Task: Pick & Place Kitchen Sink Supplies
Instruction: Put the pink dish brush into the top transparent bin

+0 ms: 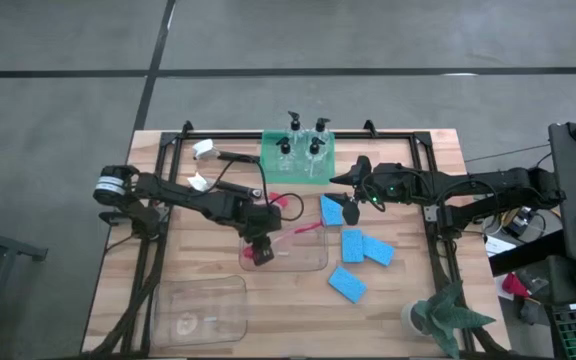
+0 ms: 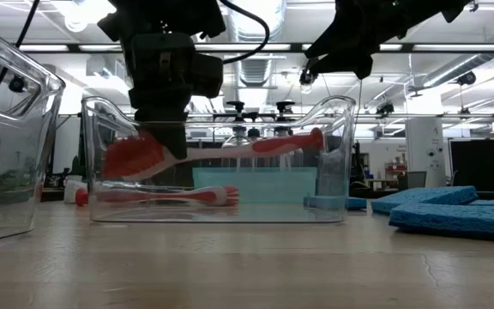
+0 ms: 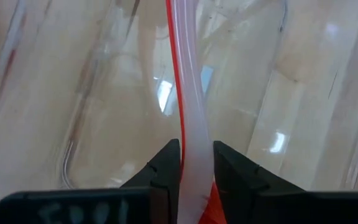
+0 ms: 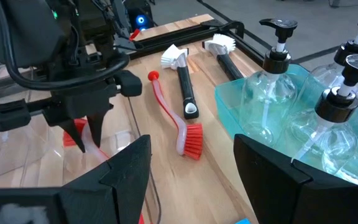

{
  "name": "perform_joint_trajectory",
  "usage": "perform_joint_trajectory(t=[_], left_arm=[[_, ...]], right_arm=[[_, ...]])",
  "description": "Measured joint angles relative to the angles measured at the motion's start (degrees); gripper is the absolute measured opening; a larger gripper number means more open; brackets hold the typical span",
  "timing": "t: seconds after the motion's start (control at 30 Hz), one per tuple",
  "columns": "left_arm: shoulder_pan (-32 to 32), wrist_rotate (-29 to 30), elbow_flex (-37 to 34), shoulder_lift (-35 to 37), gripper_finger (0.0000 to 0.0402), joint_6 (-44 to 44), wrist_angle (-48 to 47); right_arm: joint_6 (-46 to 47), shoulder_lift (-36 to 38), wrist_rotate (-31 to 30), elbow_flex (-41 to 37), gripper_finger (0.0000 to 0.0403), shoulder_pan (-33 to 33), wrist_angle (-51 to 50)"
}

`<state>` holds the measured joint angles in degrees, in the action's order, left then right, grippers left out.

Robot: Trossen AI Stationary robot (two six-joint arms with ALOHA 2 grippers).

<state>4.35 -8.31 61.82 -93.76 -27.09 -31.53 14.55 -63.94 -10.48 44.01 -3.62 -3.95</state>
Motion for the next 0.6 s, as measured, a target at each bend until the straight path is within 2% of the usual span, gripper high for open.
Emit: perform_joint_trajectory(t=[0.37,0.6], left_arm=[[-0.2,-1.0,-0.1,2.1,0.0121,-0.2,0.0],[-0.4,-0.6,4.2,6.4,0.015,2.8,-5.7]], right_arm=[[-0.1,0.0,0.0,-0.3,0.0224,0.0,0.0],[0.0,0.0,-0.1,-0.6,0.0224,0.0,0.0]])
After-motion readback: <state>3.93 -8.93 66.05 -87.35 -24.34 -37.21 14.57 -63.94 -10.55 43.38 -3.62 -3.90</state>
